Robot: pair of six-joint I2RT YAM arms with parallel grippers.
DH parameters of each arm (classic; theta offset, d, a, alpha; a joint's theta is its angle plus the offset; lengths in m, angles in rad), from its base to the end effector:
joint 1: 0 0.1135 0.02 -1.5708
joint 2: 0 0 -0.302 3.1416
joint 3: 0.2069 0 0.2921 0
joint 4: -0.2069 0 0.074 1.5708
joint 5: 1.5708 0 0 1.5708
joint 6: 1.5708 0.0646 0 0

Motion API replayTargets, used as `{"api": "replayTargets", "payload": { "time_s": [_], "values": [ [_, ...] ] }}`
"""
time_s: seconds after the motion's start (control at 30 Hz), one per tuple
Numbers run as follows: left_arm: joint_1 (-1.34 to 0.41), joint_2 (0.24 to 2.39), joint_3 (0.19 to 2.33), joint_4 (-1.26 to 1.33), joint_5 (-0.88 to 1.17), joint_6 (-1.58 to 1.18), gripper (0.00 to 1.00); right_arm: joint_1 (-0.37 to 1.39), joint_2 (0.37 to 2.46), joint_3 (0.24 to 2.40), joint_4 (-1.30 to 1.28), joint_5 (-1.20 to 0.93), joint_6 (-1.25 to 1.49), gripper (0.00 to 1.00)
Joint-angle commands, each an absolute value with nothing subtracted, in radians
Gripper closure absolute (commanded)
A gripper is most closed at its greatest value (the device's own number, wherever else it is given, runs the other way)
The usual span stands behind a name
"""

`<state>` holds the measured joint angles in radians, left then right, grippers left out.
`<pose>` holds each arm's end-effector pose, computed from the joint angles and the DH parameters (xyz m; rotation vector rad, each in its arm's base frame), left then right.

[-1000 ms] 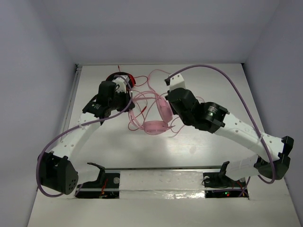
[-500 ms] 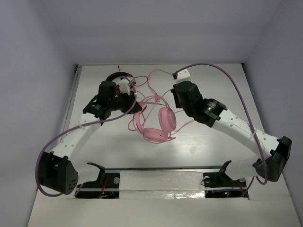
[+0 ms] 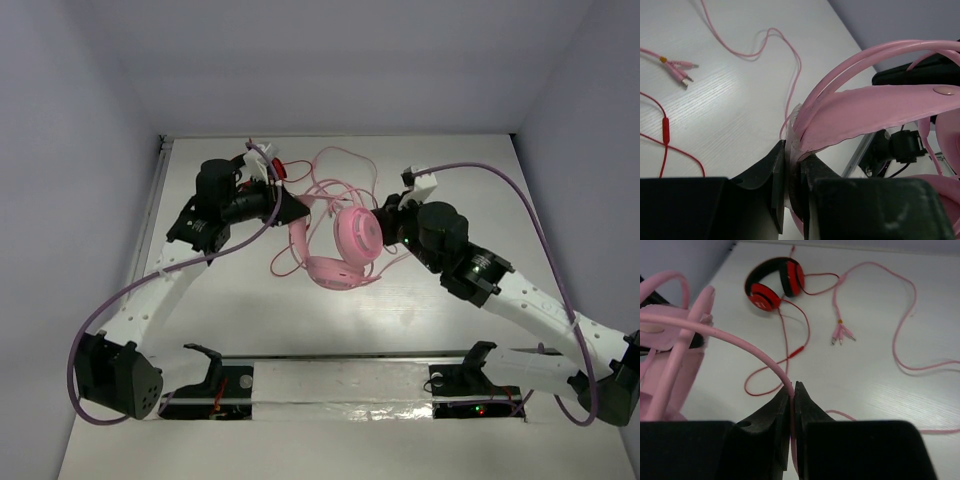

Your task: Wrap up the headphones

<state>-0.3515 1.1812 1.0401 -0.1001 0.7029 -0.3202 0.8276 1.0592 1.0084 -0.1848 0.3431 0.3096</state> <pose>0.2828 -0.1482 0.3826 0.5518 1.8125 -1.1008 0.2135 0.2002 0.3908 -0.2238 1.8070 0.5024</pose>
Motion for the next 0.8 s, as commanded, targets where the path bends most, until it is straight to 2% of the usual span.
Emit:
{"api": "replayTargets", "payload": {
  "time_s": [0.0, 0.13, 0.3, 0.43, 0.47, 0.6, 0.77],
  "values": [
    [-0.336, 1.124, 1.133, 0.040, 0.781, -0.455, 1.00, 0.818, 1.014, 0.944, 0.052, 0.226, 0.342, 0.87],
    [-0.336, 1.123, 1.178, 0.051, 0.782, -0.503, 1.00, 0.798, 1.012, 0.855, 0.196, 0.138, 0.325, 0.81],
    [-0.336, 1.120, 1.229, 0.017, 0.747, -0.526, 1.00, 0.735, 1.020, 0.743, 0.423, -0.003, 0.331, 0.66],
    [-0.336, 1.124, 1.258, 0.032, 0.765, -0.563, 1.00, 0.715, 1.066, 0.707, 0.507, -0.110, 0.331, 0.57],
    [-0.327, 1.126, 1.262, 0.037, 0.773, -0.572, 1.00, 0.703, 1.080, 0.693, 0.523, -0.121, 0.330, 0.52],
    [-0.318, 1.127, 1.291, 0.074, 0.811, -0.624, 1.00, 0.670, 1.127, 0.702, 0.563, -0.192, 0.325, 0.40],
    [-0.296, 1.135, 1.328, 0.080, 0.818, -0.667, 1.00, 0.670, 1.190, 0.724, 0.578, -0.259, 0.321, 0.36]
  ]
}}
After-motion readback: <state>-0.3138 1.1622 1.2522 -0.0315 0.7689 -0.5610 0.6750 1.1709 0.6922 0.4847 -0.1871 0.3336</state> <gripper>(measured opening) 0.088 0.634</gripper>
